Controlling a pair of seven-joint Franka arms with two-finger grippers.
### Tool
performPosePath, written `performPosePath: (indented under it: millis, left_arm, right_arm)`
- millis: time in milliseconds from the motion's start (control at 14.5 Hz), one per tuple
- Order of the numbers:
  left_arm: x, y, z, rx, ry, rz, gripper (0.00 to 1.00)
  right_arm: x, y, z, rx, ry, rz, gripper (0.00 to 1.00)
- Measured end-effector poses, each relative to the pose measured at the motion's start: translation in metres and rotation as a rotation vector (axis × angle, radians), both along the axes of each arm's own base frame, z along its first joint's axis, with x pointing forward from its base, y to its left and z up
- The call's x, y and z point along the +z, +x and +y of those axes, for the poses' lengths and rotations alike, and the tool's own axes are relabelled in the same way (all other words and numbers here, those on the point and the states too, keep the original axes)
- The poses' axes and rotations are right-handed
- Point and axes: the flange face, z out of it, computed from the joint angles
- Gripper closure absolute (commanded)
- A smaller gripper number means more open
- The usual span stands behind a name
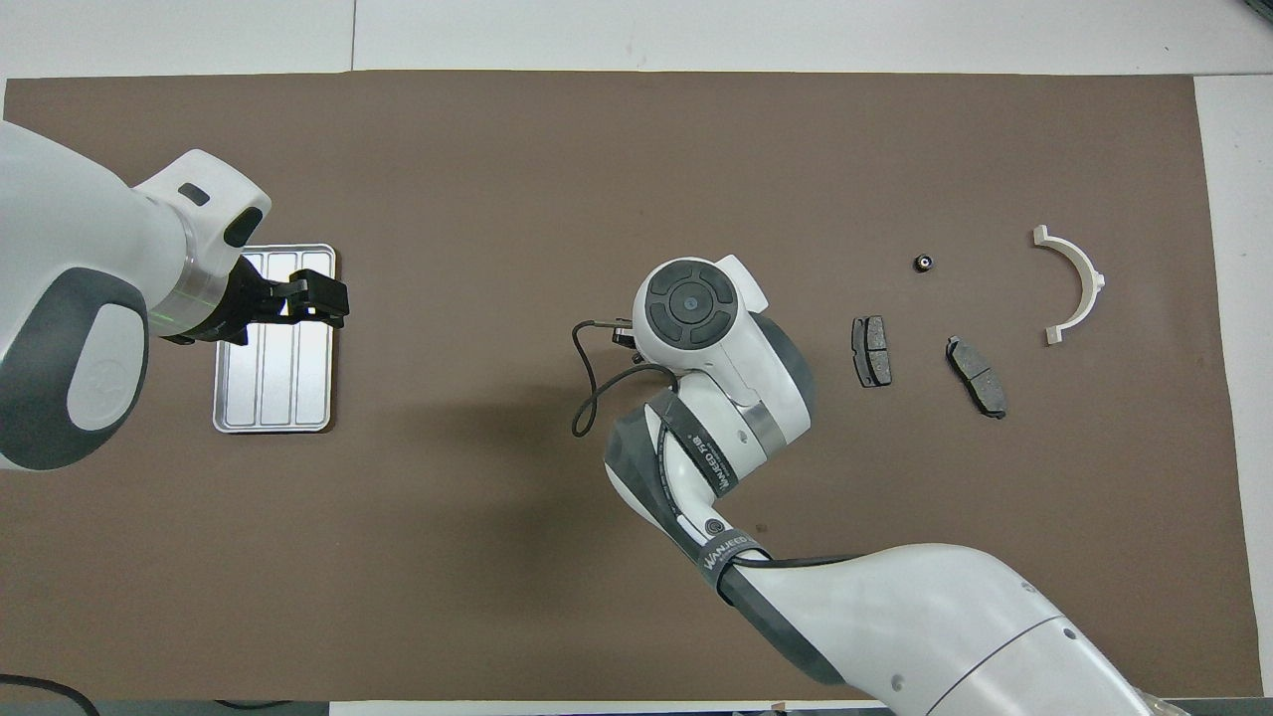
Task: Pick bearing gear from pile to tray
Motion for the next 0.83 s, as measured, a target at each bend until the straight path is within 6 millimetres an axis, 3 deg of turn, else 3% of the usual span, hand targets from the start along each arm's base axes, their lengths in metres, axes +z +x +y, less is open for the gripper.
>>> performPosePath:
  millis: [69, 138, 553, 691, 830]
  left_arm:
    - [-0.001, 0.000, 0.000, 0.007, -0.001, -0.003, 0.00]
    - [-0.001, 0.001, 0.000, 0.016, -0.002, -0.008, 0.00]
    - [-0.001, 0.002, -0.004, 0.042, -0.006, -0.024, 0.00]
    - [-0.004, 0.002, -0.020, 0.070, -0.020, -0.041, 0.00]
    - [-0.014, 0.000, -0.050, 0.110, -0.028, -0.050, 0.00]
  right_arm:
    - [-0.001, 0.000, -0.001, -0.001, 0.001, -0.001, 0.37]
    - [-0.002, 0.000, -0.001, -0.002, 0.001, -0.001, 0.25]
    - [0.003, 0.011, -0.014, -0.047, 0.008, -0.014, 0.20]
    - [0.015, 0.030, -0.041, -0.054, 0.010, -0.026, 0.20]
    - [0.031, 0.056, -0.087, -0.015, 0.004, -0.035, 0.20]
